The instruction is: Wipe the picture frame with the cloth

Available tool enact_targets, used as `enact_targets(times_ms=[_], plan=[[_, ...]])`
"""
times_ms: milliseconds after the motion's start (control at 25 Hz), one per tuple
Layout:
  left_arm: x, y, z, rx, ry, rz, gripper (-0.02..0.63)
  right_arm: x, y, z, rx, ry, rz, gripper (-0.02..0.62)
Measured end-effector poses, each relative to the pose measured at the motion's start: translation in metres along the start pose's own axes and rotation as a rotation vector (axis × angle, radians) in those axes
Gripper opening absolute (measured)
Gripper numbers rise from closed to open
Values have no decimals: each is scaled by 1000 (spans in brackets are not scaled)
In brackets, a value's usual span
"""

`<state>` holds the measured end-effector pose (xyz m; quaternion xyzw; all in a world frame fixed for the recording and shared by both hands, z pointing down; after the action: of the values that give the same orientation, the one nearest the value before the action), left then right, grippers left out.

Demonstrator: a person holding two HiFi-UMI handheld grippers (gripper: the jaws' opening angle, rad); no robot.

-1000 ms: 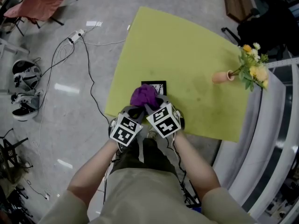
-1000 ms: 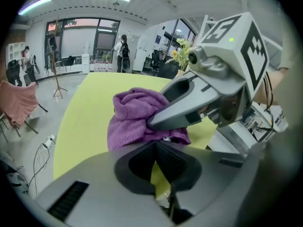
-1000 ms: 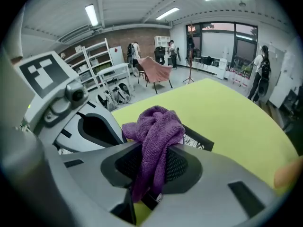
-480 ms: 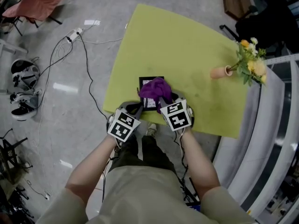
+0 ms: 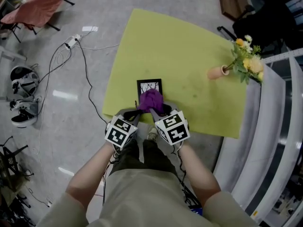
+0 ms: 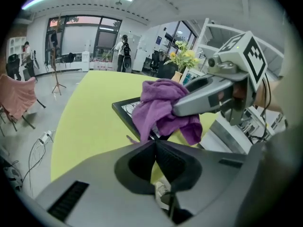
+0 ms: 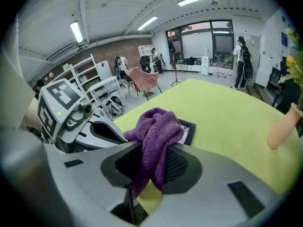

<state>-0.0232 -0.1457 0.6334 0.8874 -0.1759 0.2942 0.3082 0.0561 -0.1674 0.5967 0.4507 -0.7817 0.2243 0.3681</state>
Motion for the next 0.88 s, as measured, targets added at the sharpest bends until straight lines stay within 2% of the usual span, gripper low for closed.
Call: enact_targets(times_ms=[280,520,640,880], plan=[[3,-4,-8,-14,-24,-4,8,28,37,-25,-19,70,55,109],[4,-3,-8,-2,3,-9,8,29,24,-34,-41,77,41,109],[7,-4,-11,-3,38,1,8,23,12,-40,-29,90,4,109],[9,-2,-20,1,84,19,8,4,-24,-55,76,102,-56,107]])
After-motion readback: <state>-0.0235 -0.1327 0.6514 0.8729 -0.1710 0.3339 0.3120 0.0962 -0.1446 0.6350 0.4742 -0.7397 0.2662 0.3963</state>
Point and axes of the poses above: the fingertips, and each gripper's own axes: x forward along the fingers, y to its left, z out of its top, the point moved 3 cm from there along -x, backward along the fingers, and after that the axes turned 13 degrees about -z, right-handed, at the moved point
